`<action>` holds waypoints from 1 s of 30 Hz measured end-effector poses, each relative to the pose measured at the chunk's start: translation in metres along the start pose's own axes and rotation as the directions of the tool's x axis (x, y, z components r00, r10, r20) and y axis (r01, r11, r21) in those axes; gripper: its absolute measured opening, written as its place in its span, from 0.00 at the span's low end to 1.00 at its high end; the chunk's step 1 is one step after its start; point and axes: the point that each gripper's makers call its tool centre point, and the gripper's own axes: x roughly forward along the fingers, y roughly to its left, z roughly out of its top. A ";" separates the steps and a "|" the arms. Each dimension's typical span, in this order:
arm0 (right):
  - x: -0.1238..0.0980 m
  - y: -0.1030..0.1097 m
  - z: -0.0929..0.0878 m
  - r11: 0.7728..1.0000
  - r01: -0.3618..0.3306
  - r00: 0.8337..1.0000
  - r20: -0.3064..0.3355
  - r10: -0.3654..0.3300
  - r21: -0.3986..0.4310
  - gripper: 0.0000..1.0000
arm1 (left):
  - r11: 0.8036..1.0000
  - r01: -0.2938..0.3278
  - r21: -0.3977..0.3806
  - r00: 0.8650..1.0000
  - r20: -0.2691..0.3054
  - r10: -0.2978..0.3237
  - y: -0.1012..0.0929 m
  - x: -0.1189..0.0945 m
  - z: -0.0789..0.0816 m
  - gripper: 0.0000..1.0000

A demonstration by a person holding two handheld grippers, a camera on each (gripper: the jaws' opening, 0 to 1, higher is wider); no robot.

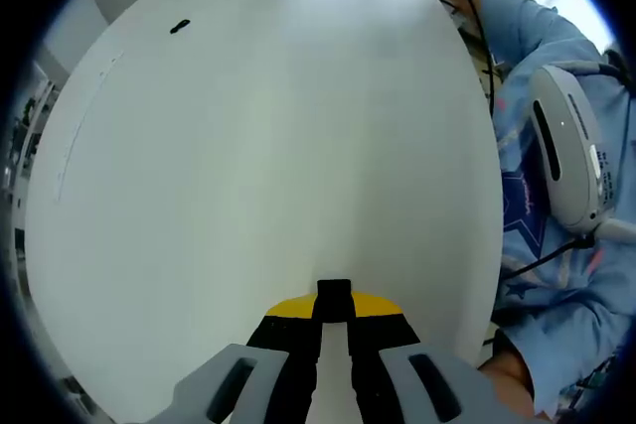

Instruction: Snap the two parts of the plastic buckle together until the buckle closes and remains connected.

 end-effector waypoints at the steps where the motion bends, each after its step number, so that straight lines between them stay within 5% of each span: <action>1: 0.004 0.000 -0.007 1.000 -0.013 0.999 -0.043 0.012 -0.017 0.29 | 1.000 0.000 0.000 1.000 0.000 0.000 0.000 0.000 0.000 0.09; 9: 0.034 0.003 -0.010 0.993 -0.089 0.988 -0.135 0.078 -0.077 0.29 | 1.000 0.005 -0.002 1.000 0.009 -0.005 0.000 0.000 -0.001 0.09; 16: 0.055 0.013 -0.022 0.965 -0.183 0.958 -0.256 0.131 -0.189 0.31 | 1.000 0.005 0.000 1.000 0.013 -0.005 0.000 -0.001 -0.001 0.09; 30: 0.085 0.020 -0.034 0.933 -0.300 0.909 -0.357 0.215 -0.200 0.29 | 1.000 0.012 -0.003 1.000 0.025 -0.012 0.001 -0.001 -0.001 0.09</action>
